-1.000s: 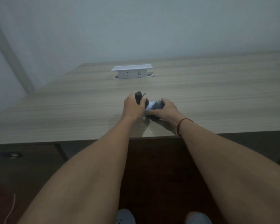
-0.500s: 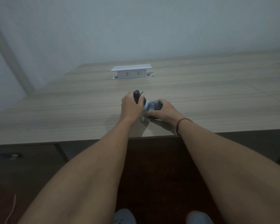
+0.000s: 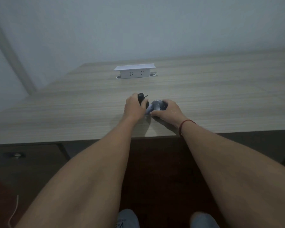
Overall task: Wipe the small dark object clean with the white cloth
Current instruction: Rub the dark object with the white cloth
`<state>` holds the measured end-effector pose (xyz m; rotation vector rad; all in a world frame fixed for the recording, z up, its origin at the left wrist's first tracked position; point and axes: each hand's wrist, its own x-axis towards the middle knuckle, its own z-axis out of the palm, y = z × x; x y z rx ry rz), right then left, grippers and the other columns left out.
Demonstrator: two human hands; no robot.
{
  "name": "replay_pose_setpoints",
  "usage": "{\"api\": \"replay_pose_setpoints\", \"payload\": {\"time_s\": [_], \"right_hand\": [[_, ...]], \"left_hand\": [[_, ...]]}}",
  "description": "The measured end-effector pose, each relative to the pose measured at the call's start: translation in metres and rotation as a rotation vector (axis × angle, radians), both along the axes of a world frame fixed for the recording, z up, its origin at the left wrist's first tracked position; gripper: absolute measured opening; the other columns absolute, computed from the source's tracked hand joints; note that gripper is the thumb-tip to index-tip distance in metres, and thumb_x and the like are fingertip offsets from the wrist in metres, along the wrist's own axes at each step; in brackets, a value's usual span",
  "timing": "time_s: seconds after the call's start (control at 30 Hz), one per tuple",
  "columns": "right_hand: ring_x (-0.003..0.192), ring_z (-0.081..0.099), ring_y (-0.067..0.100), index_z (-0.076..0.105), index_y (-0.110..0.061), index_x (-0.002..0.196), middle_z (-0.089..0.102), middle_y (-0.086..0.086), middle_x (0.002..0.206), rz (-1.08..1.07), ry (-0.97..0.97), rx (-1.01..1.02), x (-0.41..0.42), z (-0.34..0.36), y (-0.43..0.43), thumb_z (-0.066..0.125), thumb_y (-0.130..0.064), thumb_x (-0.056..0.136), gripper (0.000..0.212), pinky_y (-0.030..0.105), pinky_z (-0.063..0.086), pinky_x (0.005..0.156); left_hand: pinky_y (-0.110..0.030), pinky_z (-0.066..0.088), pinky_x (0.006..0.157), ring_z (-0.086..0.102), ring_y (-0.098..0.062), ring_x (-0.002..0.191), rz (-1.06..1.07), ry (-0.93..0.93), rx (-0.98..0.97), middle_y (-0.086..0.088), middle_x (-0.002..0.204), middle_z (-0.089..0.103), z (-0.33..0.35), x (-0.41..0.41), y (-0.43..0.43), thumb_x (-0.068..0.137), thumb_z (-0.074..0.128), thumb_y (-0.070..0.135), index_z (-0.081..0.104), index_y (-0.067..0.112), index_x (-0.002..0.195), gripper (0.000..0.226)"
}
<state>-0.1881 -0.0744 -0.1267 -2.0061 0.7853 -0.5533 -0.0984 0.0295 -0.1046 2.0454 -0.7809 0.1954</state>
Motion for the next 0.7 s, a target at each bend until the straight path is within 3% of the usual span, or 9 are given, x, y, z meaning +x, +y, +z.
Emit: {"api": "replay_pose_setpoints", "payload": {"time_s": [0.1,0.17,0.27,0.4,0.53,0.63,0.7], "right_hand": [[0.102,0.06,0.027,0.062,-0.021,0.103,0.065,0.004,0.106,-0.02,0.013,-0.059,0.002,-0.001,-0.002,0.077,-0.047,0.053,0.059,0.047,0.052,0.091],[0.099,0.061,0.026,0.063,-0.019,0.1,0.065,0.004,0.102,-0.024,0.002,-0.074,0.003,-0.001,-0.002,0.078,-0.04,0.059,0.048,0.047,0.054,0.089],[0.103,0.06,0.023,0.058,-0.017,0.116,0.061,-0.001,0.105,-0.033,-0.035,-0.025,0.0,-0.001,0.002,0.081,-0.03,0.066,0.056,0.045,0.054,0.092],[0.106,0.059,0.024,0.057,-0.019,0.116,0.061,0.0,0.107,-0.054,-0.014,-0.118,-0.001,-0.003,0.003,0.08,-0.033,0.069,0.054,0.045,0.05,0.096],[0.113,0.057,0.025,0.055,-0.018,0.125,0.062,0.005,0.121,-0.069,-0.019,-0.107,0.0,-0.003,0.003,0.081,-0.03,0.067,0.065,0.045,0.049,0.098],[0.111,0.057,0.024,0.056,-0.021,0.122,0.062,0.003,0.119,-0.071,-0.009,-0.144,0.003,-0.005,0.003,0.08,-0.035,0.067,0.061,0.046,0.049,0.098],[0.111,0.057,0.024,0.056,-0.023,0.122,0.063,0.002,0.119,-0.073,0.007,-0.168,0.005,-0.005,0.003,0.079,-0.039,0.068,0.061,0.046,0.047,0.099]], "left_hand": [[-0.036,0.051,0.083,0.061,-0.027,0.095,-0.02,0.04,-0.179,-0.01,0.099,0.063,0.009,-0.007,-0.003,0.093,0.056,0.029,0.062,0.002,0.106,0.03],[-0.034,0.051,0.082,0.059,-0.024,0.092,-0.063,0.029,-0.093,-0.012,0.102,0.063,0.008,-0.008,-0.006,0.093,0.056,0.028,0.061,0.002,0.107,0.03],[-0.031,0.042,0.075,0.058,-0.026,0.093,0.009,-0.052,0.098,-0.016,0.11,0.062,0.01,0.0,-0.004,0.095,0.054,0.028,0.059,0.002,0.11,0.031],[-0.035,0.049,0.078,0.059,-0.024,0.09,-0.088,-0.142,0.006,-0.012,0.102,0.063,0.018,0.0,-0.008,0.094,0.055,0.031,0.06,0.005,0.103,0.028],[-0.037,0.047,0.08,0.061,-0.031,0.098,0.036,-0.119,0.191,-0.015,0.109,0.062,0.012,0.002,-0.006,0.096,0.052,0.031,0.057,0.004,0.111,0.031],[-0.032,0.048,0.08,0.057,-0.022,0.093,-0.031,-0.132,-0.019,-0.008,0.102,0.058,0.011,0.001,-0.004,0.096,0.051,0.03,0.057,0.005,0.108,0.028],[-0.035,0.051,0.084,0.057,-0.022,0.095,-0.069,-0.095,-0.053,-0.01,0.105,0.06,0.007,-0.001,-0.008,0.096,0.052,0.029,0.057,0.004,0.108,0.029]]}}
